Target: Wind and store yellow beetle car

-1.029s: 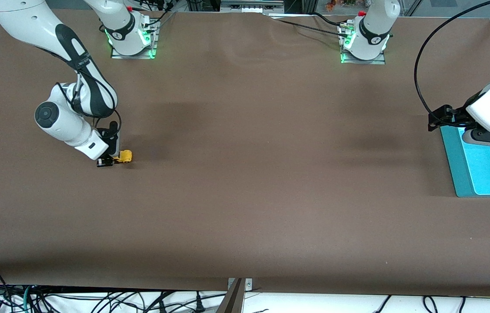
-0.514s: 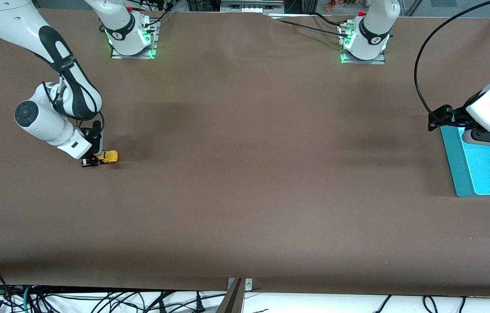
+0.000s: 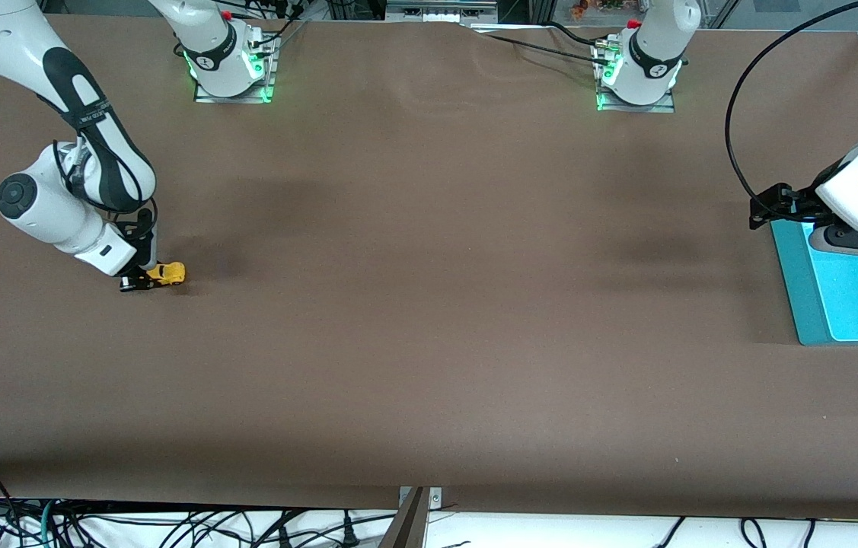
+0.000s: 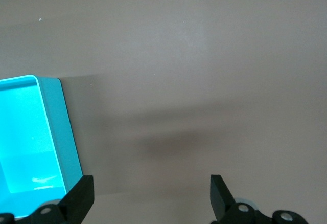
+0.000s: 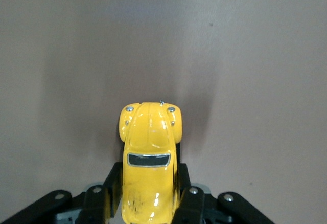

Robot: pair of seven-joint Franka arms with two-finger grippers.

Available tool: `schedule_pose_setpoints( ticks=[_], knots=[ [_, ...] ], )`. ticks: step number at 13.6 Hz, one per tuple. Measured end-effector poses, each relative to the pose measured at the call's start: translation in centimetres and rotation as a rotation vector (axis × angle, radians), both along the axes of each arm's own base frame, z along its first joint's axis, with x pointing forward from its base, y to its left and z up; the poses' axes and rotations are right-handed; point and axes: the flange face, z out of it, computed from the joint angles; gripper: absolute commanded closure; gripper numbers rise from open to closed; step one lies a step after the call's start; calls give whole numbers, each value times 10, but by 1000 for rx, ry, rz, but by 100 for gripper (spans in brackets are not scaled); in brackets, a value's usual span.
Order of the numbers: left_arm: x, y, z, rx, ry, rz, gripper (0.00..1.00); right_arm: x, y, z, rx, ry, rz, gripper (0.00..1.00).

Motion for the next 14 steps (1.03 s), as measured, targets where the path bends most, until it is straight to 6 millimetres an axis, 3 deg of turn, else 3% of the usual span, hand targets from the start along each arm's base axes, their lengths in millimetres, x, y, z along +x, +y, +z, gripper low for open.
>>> schedule_pose_setpoints(
  ticks=[4,9,10,14],
  knots=[
    [0,0,0,0,0,0,0,0,-9,0,0,-2,-6,80],
    [0,0,0,0,0,0,0,5,-12,0,7,22,-7,22],
    [0,0,0,0,0,0,0,8,-12,0,9,28,-7,0],
    [0,0,0,0,0,0,0,32,-8,17,28,61,-42,0]
  ],
)
